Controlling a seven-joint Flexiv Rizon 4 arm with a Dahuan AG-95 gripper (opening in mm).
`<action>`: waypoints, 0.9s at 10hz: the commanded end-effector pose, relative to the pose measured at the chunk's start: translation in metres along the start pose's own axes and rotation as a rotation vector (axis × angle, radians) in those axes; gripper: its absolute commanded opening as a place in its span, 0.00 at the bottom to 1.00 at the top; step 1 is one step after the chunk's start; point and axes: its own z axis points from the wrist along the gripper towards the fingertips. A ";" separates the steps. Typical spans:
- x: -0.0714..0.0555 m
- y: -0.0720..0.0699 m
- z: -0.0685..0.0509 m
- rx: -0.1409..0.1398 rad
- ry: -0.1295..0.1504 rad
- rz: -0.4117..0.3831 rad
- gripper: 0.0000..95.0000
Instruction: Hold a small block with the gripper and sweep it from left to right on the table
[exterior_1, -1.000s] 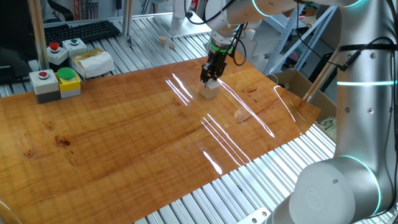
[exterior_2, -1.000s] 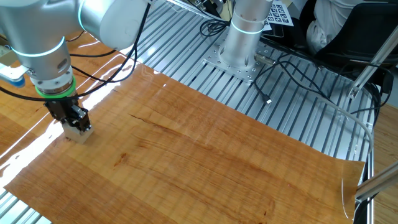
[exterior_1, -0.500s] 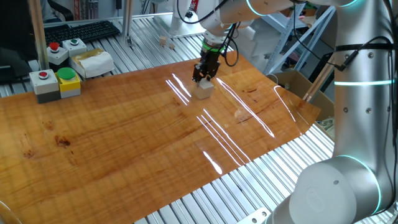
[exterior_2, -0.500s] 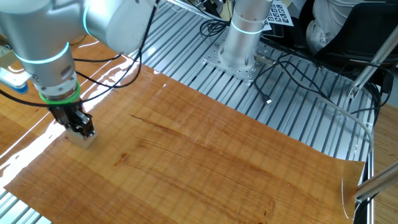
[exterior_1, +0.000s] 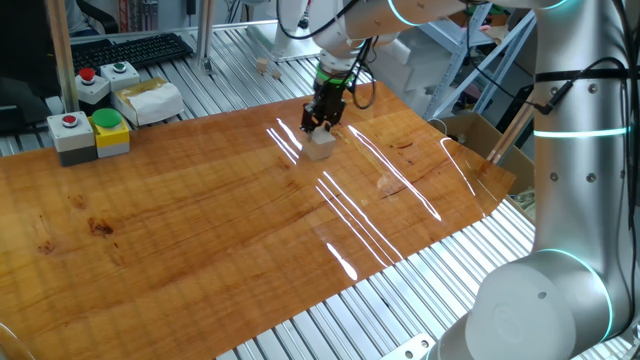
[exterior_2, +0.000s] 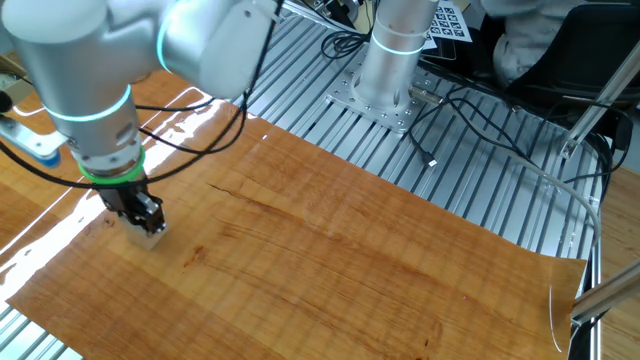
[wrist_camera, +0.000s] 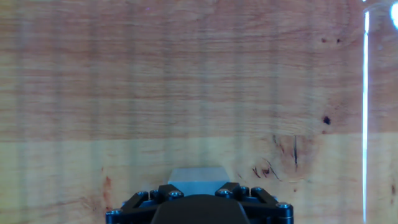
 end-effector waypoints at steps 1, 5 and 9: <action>0.000 0.012 0.002 0.002 -0.004 0.027 0.00; 0.001 0.038 -0.001 0.011 -0.001 0.063 0.00; 0.004 0.065 -0.004 0.022 0.006 0.100 0.00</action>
